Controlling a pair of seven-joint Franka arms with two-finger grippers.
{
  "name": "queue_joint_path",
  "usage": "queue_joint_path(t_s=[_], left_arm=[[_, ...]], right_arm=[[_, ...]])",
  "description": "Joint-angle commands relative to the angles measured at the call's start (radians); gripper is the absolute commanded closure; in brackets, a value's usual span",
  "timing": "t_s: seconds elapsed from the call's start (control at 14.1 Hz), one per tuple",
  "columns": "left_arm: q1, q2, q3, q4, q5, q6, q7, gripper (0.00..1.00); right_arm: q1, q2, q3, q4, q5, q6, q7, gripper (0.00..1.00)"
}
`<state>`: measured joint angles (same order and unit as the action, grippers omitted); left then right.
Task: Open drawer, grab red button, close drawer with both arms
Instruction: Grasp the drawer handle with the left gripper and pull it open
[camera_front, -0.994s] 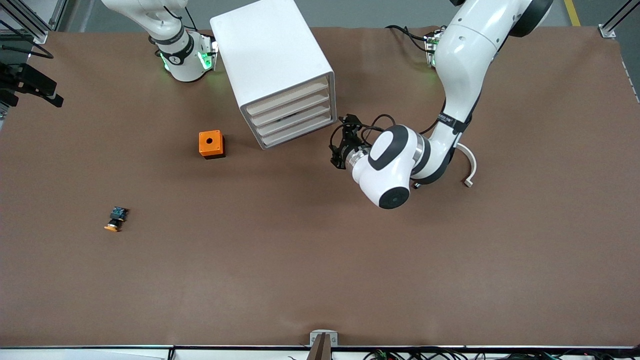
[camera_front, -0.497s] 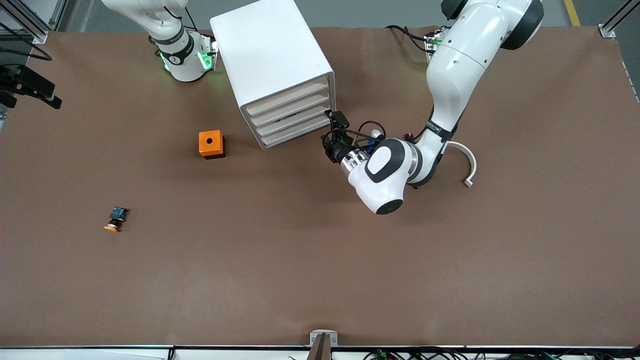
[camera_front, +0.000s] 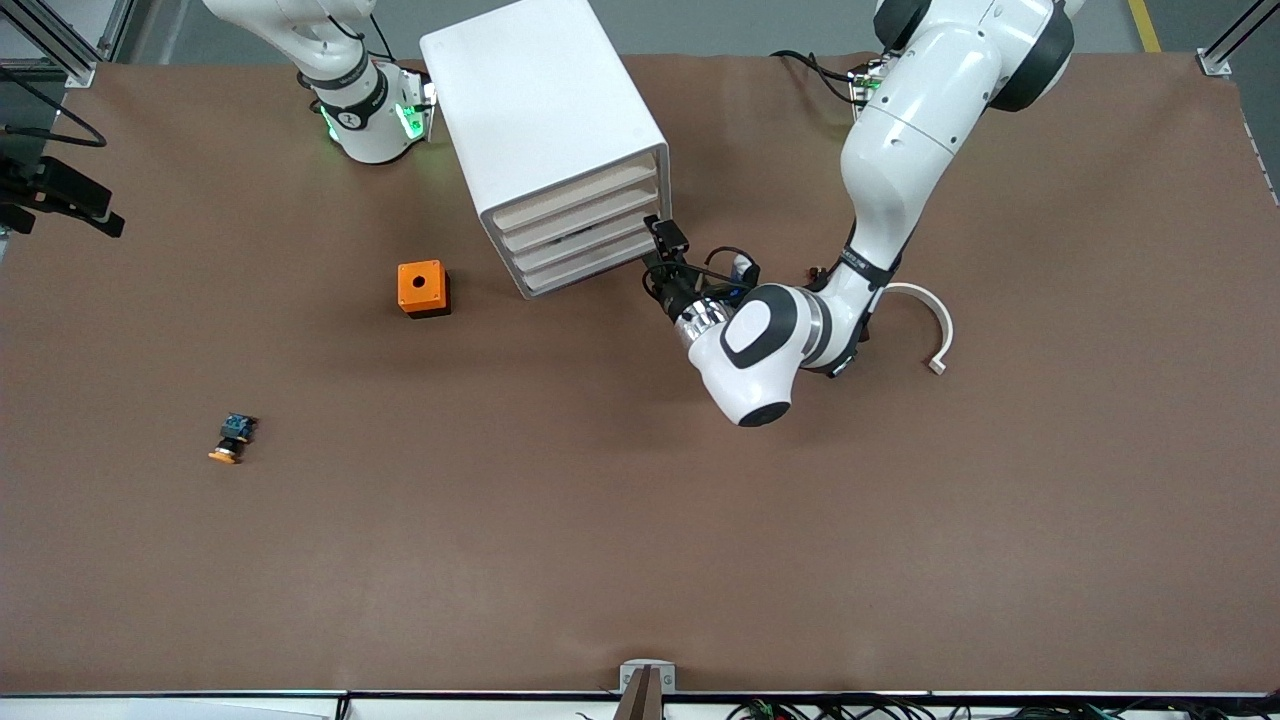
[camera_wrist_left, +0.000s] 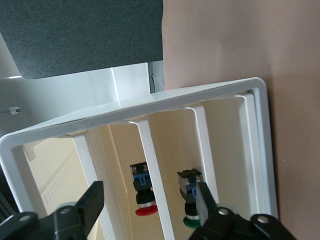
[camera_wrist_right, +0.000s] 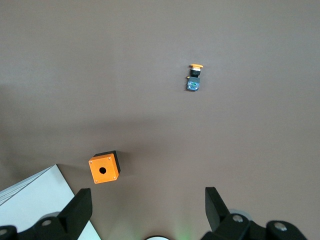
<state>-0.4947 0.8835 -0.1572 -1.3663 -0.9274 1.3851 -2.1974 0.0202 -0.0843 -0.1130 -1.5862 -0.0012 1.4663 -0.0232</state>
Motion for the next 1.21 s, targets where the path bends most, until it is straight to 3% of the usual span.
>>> queue_joint_path(t_s=[0.0,0.21,0.78,1.14], left_arm=[[-0.018,0.014,-0.007,0.000,-0.021,-0.012,-0.015,0.43],[-0.039,0.020,-0.008,-0.007,-0.019,-0.012,-0.008,0.52],[-0.068,0.020,-0.030,-0.049,-0.021,-0.026,0.028,0.53],[-0.077,0.020,-0.047,-0.057,-0.021,-0.028,0.067,0.63]], right_arm=[[-0.016,-0.002,-0.005,0.015,-0.003,-0.011,-0.004,0.00],[-0.006,-0.003,0.001,0.011,-0.003,-0.020,-0.004,0.00],[0.029,-0.008,0.013,0.011,-0.019,-0.011,0.011,0.00],[0.029,-0.006,0.013,0.019,-0.020,-0.004,-0.001,0.00]])
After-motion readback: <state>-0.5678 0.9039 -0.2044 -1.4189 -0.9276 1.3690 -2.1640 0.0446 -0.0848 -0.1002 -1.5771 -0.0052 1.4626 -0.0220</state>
